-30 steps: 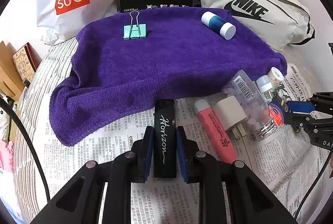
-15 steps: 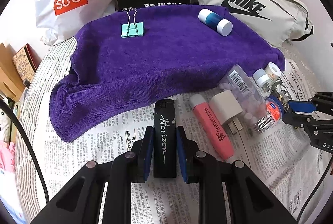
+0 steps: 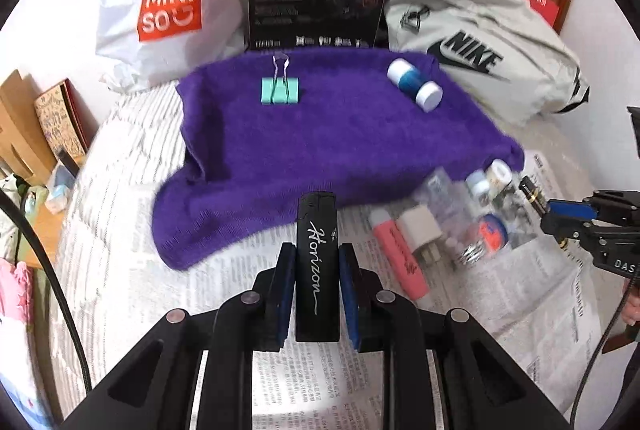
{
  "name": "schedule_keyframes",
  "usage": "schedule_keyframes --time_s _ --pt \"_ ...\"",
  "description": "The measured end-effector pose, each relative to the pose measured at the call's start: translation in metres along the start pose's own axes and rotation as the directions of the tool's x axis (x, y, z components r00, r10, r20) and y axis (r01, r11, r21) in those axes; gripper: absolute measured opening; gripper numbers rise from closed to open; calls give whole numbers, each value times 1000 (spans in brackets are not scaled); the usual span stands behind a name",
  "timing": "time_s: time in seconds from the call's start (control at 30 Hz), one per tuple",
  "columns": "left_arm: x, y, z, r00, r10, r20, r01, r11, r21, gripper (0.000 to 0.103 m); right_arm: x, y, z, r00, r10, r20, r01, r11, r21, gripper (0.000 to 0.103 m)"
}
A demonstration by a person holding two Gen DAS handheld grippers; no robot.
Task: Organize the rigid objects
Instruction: 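Place the black stick on the towel with the left tool while the right tool places the bottle there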
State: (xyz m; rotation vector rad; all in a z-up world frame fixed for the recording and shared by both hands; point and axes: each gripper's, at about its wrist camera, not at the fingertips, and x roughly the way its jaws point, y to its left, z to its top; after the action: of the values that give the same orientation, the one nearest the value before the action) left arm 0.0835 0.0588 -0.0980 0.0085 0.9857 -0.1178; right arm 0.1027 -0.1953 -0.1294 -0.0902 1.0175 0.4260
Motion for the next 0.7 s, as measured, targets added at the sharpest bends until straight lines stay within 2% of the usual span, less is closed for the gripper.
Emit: schedule_keyframes --time_s 0.2,0.37,0.5,0.7 --pt "-9 6 25 999 -10 32 9 1000 5 21 -3 -5 28 999 27 23 -27 1000 -4 23" --pt "-1 11 48 999 0 40 -1 1000 12 21 8 -16 59 999 9 41 -9 1000 19 23" --pt "8 16 63 999 12 45 -13 1000 17 21 23 -23 83 999 -7 34 6 1000 20 23" --pt "28 27 85 999 11 37 -12 1000 10 21 56 -33 107 999 -48 -18 48 999 23 23"
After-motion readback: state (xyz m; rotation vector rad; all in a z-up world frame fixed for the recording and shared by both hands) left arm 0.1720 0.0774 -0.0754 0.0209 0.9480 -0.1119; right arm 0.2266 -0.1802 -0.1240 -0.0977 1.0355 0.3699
